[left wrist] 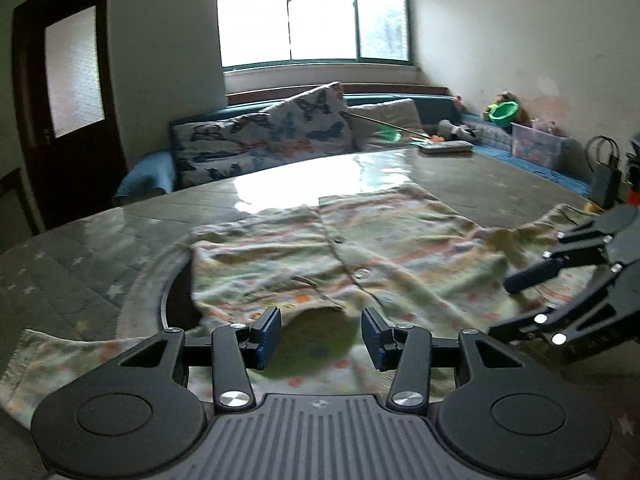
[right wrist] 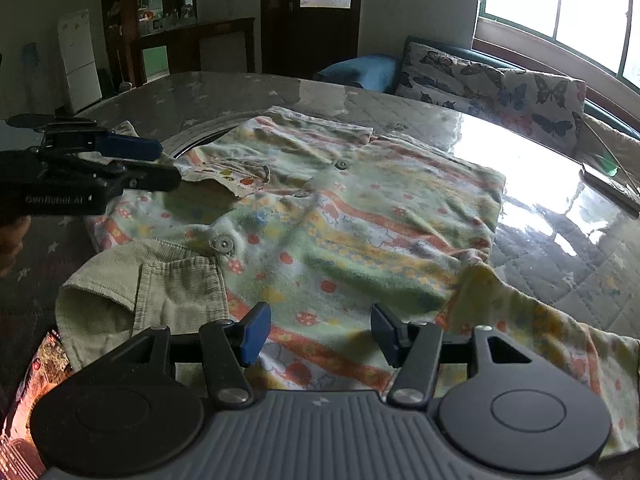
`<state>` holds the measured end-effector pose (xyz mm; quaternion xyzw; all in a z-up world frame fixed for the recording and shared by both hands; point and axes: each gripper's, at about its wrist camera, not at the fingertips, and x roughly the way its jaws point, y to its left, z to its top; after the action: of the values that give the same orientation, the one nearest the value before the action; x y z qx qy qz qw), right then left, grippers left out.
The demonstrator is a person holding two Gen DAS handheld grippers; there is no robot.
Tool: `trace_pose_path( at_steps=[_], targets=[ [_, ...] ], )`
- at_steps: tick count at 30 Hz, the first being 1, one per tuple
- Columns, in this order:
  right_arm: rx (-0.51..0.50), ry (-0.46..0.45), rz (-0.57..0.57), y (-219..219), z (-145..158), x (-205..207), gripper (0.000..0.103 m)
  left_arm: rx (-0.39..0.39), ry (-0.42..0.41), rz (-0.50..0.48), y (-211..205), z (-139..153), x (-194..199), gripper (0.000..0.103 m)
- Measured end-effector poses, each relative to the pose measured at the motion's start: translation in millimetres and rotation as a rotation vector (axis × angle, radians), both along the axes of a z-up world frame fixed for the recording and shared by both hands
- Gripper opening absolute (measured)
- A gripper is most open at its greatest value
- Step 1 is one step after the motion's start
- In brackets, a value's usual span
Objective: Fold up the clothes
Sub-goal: 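Move the right gripper to the khaki corduroy sleeve cuff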
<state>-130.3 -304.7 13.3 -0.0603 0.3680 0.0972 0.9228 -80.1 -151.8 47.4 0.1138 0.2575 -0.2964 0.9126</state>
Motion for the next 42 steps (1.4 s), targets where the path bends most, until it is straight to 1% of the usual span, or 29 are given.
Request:
trace_pose_path(
  at_steps=[5, 8, 15, 21, 29, 37, 42],
  targets=[
    [-0.007, -0.003, 0.004, 1, 1, -1, 0.057, 0.012, 0.007, -0.066, -7, -7, -11, 0.048],
    [0.003, -0.013, -0.006, 0, 4, -1, 0.057, 0.034, 0.007, -0.106, -12, -11, -18, 0.048],
    [-0.007, 0.004, 0.007, 5, -2, -2, 0.057, 0.066, 0.015, -0.157, -17, -23, -29, 0.048],
    [0.005, -0.016, -0.003, 2, 5, -1, 0.057, 0.078, 0.013, -0.177, -18, -27, -34, 0.048],
    [0.005, 0.003, 0.001, 5, -2, 0, 0.058, 0.072, 0.023, -0.184, -16, -28, -34, 0.048],
    [0.022, -0.033, -0.007, 5, 8, 4, 0.058, 0.077, 0.017, -0.185, -16, -28, -37, 0.048],
    [0.023, -0.008, 0.004, 10, 0, 6, 0.058, 0.074, 0.018, -0.189, -15, -28, -39, 0.048]
  ],
)
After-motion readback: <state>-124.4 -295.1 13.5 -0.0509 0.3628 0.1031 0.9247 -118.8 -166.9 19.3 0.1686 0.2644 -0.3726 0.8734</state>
